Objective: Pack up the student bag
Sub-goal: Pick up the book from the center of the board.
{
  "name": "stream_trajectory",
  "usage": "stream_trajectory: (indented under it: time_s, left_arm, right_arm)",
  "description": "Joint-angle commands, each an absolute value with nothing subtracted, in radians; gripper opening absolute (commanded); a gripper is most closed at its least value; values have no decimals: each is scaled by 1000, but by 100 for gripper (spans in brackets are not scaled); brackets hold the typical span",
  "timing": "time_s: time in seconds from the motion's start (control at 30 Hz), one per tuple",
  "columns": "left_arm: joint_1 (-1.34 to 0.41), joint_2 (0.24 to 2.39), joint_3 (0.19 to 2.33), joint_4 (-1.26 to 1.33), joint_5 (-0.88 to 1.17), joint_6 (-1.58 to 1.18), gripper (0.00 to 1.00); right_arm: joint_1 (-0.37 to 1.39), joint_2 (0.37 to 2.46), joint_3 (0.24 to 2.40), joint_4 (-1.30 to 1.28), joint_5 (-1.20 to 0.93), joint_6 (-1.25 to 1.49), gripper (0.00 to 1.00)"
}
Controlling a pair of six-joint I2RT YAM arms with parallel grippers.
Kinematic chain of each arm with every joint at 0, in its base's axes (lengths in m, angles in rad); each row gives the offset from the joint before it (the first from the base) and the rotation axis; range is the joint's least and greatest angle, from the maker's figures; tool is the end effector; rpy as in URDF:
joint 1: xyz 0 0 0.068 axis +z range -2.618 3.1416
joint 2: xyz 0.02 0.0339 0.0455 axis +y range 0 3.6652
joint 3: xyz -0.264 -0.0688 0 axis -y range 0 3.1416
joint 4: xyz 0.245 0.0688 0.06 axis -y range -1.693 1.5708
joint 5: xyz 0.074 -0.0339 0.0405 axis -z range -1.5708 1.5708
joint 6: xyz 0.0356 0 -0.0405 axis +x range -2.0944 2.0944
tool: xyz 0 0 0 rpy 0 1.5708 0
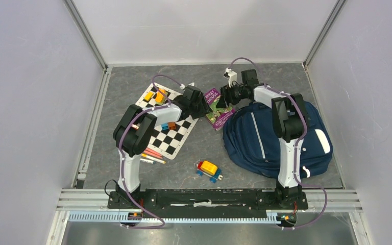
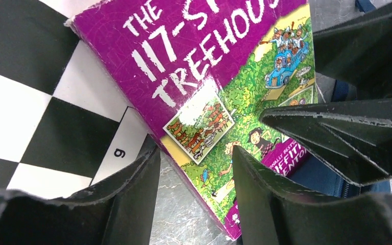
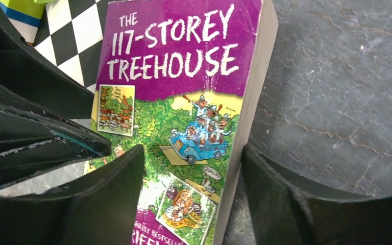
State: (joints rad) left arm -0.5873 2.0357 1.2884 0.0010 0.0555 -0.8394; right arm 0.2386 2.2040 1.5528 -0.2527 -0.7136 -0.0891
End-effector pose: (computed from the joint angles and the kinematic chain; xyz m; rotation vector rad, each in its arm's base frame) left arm 0.3646 -0.2451 0.1526 -0.2783 2.4323 -0.7519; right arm 0.4510 0.1337 0.1462 -0.6892 2.2908 0.9433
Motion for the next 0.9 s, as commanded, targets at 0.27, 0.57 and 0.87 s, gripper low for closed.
stream_trajectory:
  time_s: [0.27,0.57,0.87]
  left_arm:
    - [-609,2015,1329,30,48,-809,56]
    - [-609,1691,1278,-83,-78,-682,92]
    - [-608,1180,1033,-88,-58,-692,100]
  right_arm:
    - [296,2050,1354,-125,-771,180,7]
    - [272,1790,1260,104,-692,387,0]
    - [271,1492,1102,387,-693,586,0]
